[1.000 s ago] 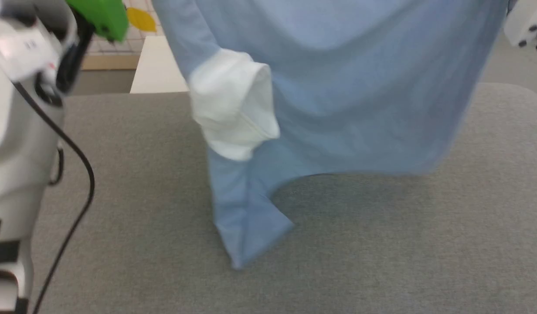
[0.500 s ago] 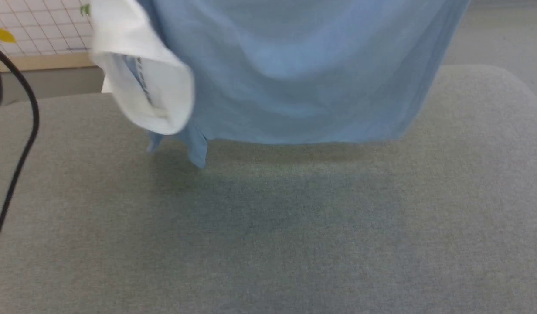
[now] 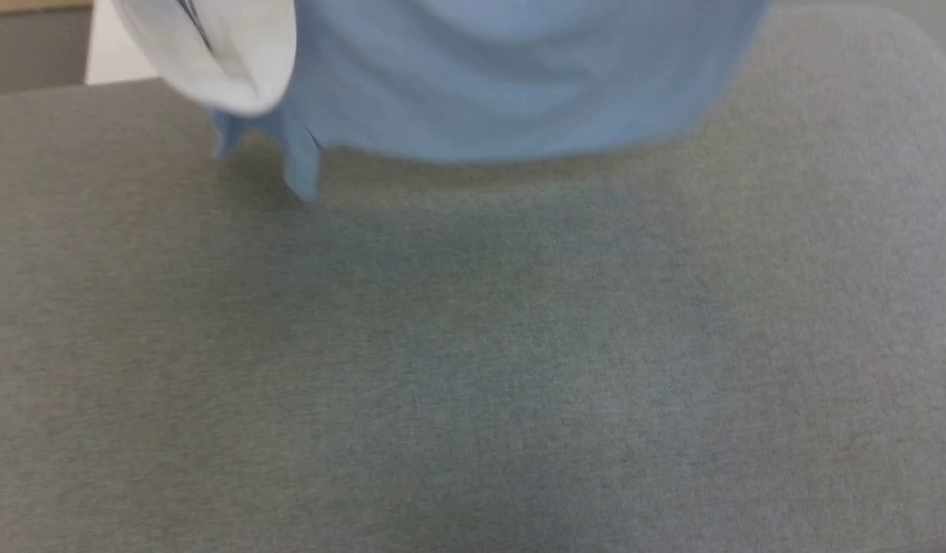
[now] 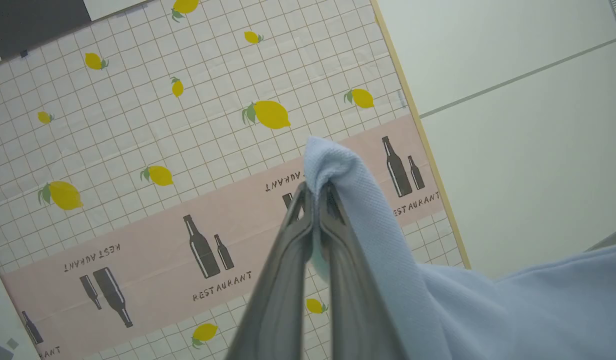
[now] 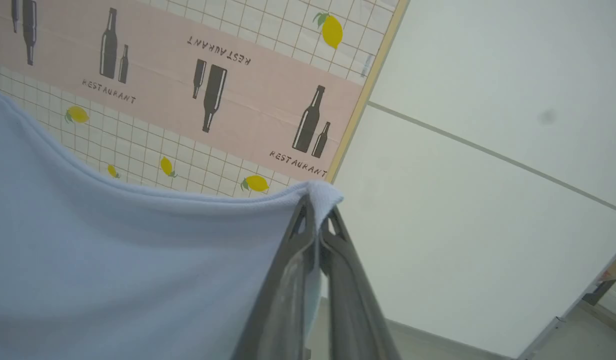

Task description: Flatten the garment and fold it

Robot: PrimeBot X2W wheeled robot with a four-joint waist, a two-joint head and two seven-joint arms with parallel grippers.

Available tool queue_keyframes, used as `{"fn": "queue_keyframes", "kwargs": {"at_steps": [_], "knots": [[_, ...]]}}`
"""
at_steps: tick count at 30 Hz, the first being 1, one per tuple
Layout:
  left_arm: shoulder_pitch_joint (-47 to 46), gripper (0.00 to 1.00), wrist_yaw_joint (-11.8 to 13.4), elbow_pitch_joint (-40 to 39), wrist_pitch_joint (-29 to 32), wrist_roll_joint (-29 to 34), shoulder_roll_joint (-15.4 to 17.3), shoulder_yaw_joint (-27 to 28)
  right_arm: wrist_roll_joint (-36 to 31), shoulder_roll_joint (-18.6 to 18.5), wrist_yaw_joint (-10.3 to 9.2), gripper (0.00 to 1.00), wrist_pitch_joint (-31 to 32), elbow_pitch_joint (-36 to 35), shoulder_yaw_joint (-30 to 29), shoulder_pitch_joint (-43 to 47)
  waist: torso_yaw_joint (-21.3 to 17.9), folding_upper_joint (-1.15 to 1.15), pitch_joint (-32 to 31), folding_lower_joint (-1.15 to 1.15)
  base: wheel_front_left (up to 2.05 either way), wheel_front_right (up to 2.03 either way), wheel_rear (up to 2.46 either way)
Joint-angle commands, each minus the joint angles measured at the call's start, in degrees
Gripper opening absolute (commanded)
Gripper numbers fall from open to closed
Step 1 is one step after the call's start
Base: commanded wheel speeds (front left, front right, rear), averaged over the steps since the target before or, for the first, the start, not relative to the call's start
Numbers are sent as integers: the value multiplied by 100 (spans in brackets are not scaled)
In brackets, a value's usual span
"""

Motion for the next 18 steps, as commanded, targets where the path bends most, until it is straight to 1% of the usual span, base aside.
{"fn": "queue_keyframes", "kwargs": {"at_steps": [1,4,7,10,13,18], "knots": [[-295,0,36,72,-106,118,-23,-25,-80,55,-9,0,-153,109,21,-221,-276,0,460,0,0,0,0],[-758,0,61,306,-295,269,-107,-72,-190,152,-9,0,-437,406,50,-595,-288,0,719,0,0,0,0],[-1081,0,65,456,-459,375,-192,-132,-315,121,-9,0,-669,627,142,-903,-235,0,973,0,0,0,0],[-1219,0,-7,565,-709,421,-250,-204,-387,59,-9,0,-928,813,203,-1131,-160,0,1224,0,0,0,0],[-1158,0,-64,682,-1030,461,-242,-279,-465,-20,-9,0,-1238,1016,305,-1214,-81,0,1461,0,0,0,0],[-790,0,-156,902,-1450,354,-260,-346,-540,-205,-9,0,-1715,1333,623,-1095,91,0,1737,0,0,0,0]]}}
